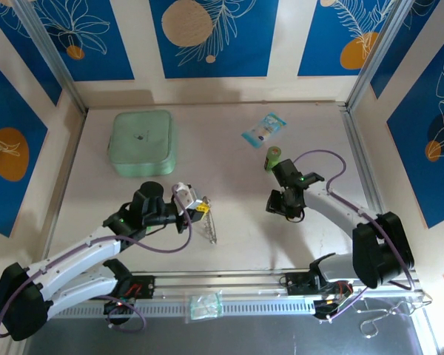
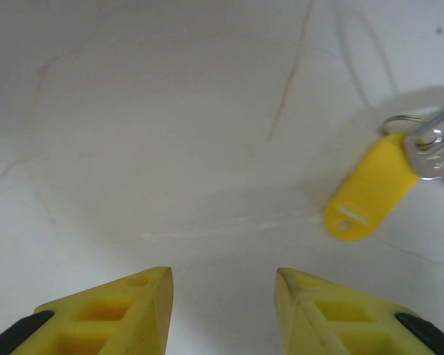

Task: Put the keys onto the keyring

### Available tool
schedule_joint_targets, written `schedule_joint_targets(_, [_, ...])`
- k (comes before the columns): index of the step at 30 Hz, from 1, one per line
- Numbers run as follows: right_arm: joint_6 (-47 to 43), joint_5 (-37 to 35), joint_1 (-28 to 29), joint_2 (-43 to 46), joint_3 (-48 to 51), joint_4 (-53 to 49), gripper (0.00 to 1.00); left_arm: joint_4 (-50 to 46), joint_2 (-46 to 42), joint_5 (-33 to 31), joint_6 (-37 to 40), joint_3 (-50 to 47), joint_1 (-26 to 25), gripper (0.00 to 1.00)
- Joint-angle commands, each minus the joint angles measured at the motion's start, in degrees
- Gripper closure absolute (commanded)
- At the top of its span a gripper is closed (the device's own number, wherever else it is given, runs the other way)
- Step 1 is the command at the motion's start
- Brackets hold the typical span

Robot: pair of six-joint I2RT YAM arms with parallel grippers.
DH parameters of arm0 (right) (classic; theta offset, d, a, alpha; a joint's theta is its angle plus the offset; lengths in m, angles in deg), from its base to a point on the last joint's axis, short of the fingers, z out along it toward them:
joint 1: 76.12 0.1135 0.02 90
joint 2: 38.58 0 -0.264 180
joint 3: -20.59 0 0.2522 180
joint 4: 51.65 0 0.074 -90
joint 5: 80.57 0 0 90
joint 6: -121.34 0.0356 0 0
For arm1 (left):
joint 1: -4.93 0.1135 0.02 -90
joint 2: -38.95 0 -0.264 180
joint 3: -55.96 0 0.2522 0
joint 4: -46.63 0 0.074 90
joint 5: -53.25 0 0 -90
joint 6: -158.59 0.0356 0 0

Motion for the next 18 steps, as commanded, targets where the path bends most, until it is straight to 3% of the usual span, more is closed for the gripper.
schedule_joint_targets(1, [1.6, -5.0, -1.9, 0.1, -1.8, -2.8, 0.58, 0.3, -1.2, -0.2, 1.0, 1.0, -0.5, 1.0])
schedule_joint_targets(9, [3.5, -12.7, -6.5, -4.6, -3.4, -0.3, 0.57, 2.0, -2.6, 0.1, 1.4, -0.5, -0.6, 1.0])
schedule_joint_targets(18, [-1.4, -4.2, -13.9, -8.7, -2.2, 5.0, 0.51, 2.6, -1.5, 1.9, 0.5, -0.7, -1.2, 1.0])
